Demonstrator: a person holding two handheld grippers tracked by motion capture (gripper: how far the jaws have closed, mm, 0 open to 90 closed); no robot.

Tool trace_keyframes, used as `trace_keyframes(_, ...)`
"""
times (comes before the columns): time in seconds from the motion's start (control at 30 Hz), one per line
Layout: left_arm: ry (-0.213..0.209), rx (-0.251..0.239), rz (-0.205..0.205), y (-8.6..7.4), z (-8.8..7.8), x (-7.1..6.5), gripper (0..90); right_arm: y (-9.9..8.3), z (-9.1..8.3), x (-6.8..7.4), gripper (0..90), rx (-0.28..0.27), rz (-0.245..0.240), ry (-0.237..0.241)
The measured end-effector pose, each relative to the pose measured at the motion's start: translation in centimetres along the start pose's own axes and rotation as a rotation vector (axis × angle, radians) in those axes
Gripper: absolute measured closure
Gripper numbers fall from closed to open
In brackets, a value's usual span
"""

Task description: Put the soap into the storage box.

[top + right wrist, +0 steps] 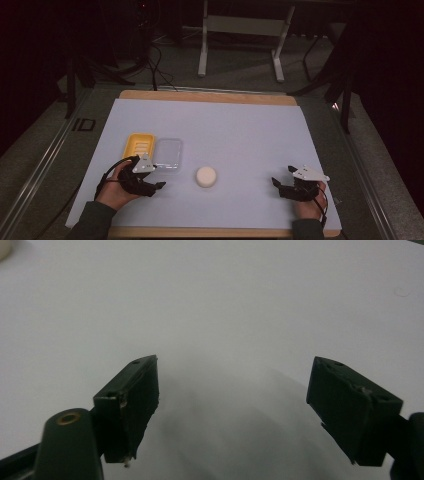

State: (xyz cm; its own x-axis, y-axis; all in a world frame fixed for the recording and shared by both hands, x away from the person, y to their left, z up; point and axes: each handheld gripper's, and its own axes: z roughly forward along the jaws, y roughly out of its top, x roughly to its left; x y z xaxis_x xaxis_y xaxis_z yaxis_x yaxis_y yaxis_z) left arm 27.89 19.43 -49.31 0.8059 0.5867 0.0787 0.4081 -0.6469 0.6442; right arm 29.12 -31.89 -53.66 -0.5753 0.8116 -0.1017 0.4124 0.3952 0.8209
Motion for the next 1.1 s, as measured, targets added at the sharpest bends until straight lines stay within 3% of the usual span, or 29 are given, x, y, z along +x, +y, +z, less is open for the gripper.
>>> trace_keyframes(0.2,-0.011,0.001,0.011,0.5,0.3,0.3,34.1,0.0,0.0,0.0,20.6,0.001,-0.002,-0.001)
trace_keyframes(0.67,-0.037,0.053,0.083,1.7,1.0,0.7,32.0,0.0,-0.1,0.0,20.6,0.0,-0.003,0.0)
trace_keyframes(1.1,-0.042,0.098,0.16,3.4,2.1,0.0,27.2,0.0,0.0,0.0,20.6,0.001,-0.002,-0.001)
